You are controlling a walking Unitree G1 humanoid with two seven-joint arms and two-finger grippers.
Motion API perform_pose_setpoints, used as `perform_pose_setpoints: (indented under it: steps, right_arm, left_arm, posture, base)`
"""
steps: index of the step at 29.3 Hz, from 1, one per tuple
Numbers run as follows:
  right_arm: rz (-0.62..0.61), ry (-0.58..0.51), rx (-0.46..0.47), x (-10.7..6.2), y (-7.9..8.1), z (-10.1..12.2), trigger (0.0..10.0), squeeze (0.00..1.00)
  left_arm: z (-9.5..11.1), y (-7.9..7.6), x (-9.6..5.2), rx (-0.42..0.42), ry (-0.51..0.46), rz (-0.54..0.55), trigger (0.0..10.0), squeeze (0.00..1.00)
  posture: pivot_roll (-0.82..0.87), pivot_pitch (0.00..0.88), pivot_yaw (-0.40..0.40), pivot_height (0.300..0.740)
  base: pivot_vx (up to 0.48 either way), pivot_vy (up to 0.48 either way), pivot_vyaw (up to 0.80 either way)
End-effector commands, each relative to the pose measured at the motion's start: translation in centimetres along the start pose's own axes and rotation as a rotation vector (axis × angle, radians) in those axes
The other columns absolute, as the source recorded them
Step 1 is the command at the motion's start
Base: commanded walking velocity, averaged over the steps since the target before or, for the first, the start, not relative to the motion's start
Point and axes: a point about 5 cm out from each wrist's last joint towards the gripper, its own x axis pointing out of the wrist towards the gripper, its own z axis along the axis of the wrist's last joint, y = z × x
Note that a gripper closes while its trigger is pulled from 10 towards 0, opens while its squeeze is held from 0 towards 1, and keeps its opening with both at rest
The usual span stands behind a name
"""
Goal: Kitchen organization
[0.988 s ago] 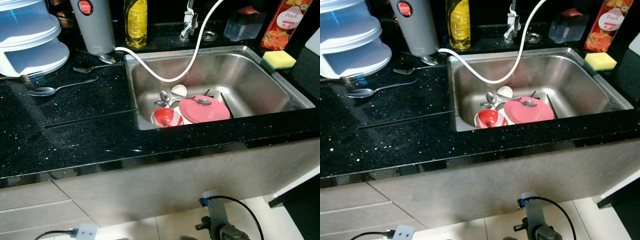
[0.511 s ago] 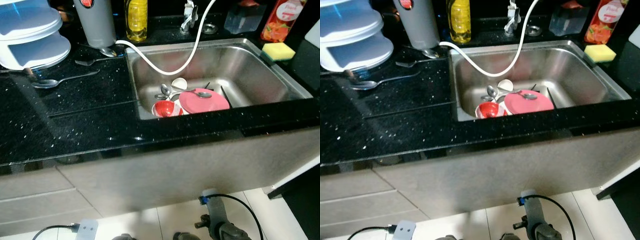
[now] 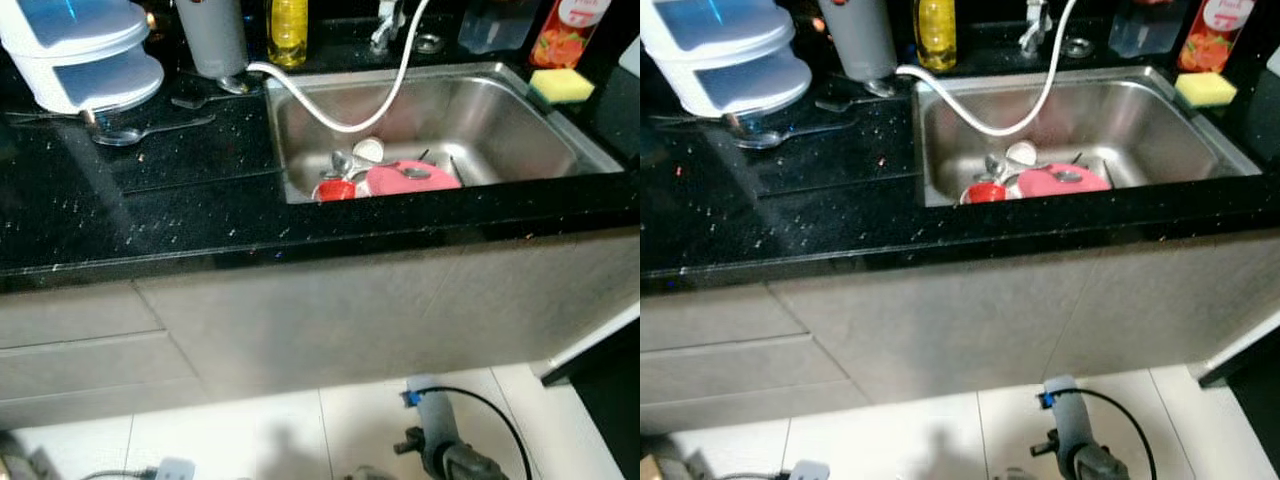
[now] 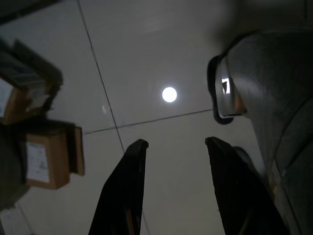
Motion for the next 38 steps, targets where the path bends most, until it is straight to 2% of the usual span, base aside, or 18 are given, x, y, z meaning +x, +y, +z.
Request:
perform_pose_setpoints:
  steps: [1, 14, 17, 21, 23, 25, 27, 28, 32, 34, 35, 37, 38]
  right_arm:
    - [0.000, 0.008, 0.000, -0.1, -0.1, -0.4, 10.0, 0.00]
    - [-0.002, 0.005, 0.000, -0.1, -0.1, -0.3, 10.0, 0.00]
    - [-0.010, -0.019, -0.016, -0.1, -0.3, 0.1, 10.0, 0.00]
    - [0.001, -0.108, -0.095, -0.2, -0.8, 1.7, 10.0, 0.00]
    - [0.020, -0.211, -0.118, -0.6, -1.2, 3.0, 10.0, 0.00]
    - [0.036, -0.311, -0.140, -1.1, -1.5, 4.2, 10.0, 0.00]
    - [0.047, -0.438, -0.115, -2.4, -1.6, 5.8, 10.0, 0.00]
    - [0.047, -0.438, -0.115, -2.4, -1.6, 5.8, 10.0, 0.00]
    - [0.053, -0.522, -0.073, -4.2, -1.3, 6.4, 10.0, 0.00]
    - [0.053, -0.522, -0.073, -4.2, -1.3, 6.4, 10.0, 0.00]
    - [0.056, -0.534, -0.074, -4.8, -1.2, 6.3, 10.0, 0.00]
    - [0.074, -0.562, -0.089, -5.4, -0.6, 6.7, 10.0, 0.00]
    - [0.074, -0.562, -0.089, -5.4, -0.6, 6.7, 10.0, 0.00]
  left_arm:
    - [1.2, 0.0, 0.2, 0.003, -0.048, -0.002, 10.0, 0.00]
    - [1.4, 0.0, 0.3, 0.003, -0.058, -0.001, 10.0, 0.00]
    - [2.0, 0.3, 0.3, 0.010, -0.101, 0.018, 10.0, 0.00]
    - [3.6, 1.0, 0.0, 0.097, -0.246, 0.042, 10.0, 0.00]
    - [4.9, 1.6, -0.5, 0.122, -0.386, 0.061, 10.0, 0.00]
    - [6.0, 2.0, -1.5, 0.132, -0.520, 0.068, 10.0, 0.00]
    - [6.9, 2.0, -3.3, 0.126, -0.650, 0.048, 10.0, 0.00]
    - [6.9, 2.0, -3.3, 0.126, -0.650, 0.048, 10.0, 0.00]
    - [7.1, 1.8, -5.3, 0.101, -0.718, 0.014, 10.0, 0.00]
    - [7.1, 1.8, -5.3, 0.101, -0.718, 0.014, 10.0, 0.00]
    - [7.2, 1.8, -5.9, 0.100, -0.737, 0.009, 10.0, 0.00]
    - [9.0, 1.7, -6.4, 0.129, -0.791, 0.015, 10.0, 0.00]
    - [9.0, 1.7, -6.4, 0.129, -0.791, 0.015, 10.0, 0.00]
  posture:
    - [0.04, 0.067, 0.006, 0.740]
    - [0.04, 0.069, 0.008, 0.740]
    - [0.04, 0.069, 0.008, 0.740]
    - [0.05, 0.081, 0.011, 0.740]
    - [0.06, 0.088, 0.012, 0.740]
    - [0.06, 0.095, 0.013, 0.740]
    - [0.07, 0.101, 0.014, 0.740]
    - [0.07, 0.101, 0.014, 0.740]
    - [0.07, 0.108, 0.016, 0.740]
    - [0.07, 0.108, 0.016, 0.740]
    - [0.07, 0.111, 0.015, 0.740]
    - [0.06, 0.116, 0.014, 0.740]
    - [0.06, 0.116, 0.014, 0.740]
  base:
    - [0.000, 0.000, 0.00]
    - [0.000, 0.000, 0.00]
    - [0.000, 0.000, 0.00]
    - [0.000, 0.000, 0.00]
    - [0.000, 0.000, 0.00]
    - [0.000, 0.000, 0.00]
    - [0.000, 0.000, 0.00]
    - [0.000, 0.000, 0.00]
    - [0.000, 0.000, 0.00]
    - [0.000, 0.000, 0.00]
    - [0.000, 0.000, 0.00]
    - [0.000, 0.000, 0.00]
    - [0.000, 0.000, 0.00]
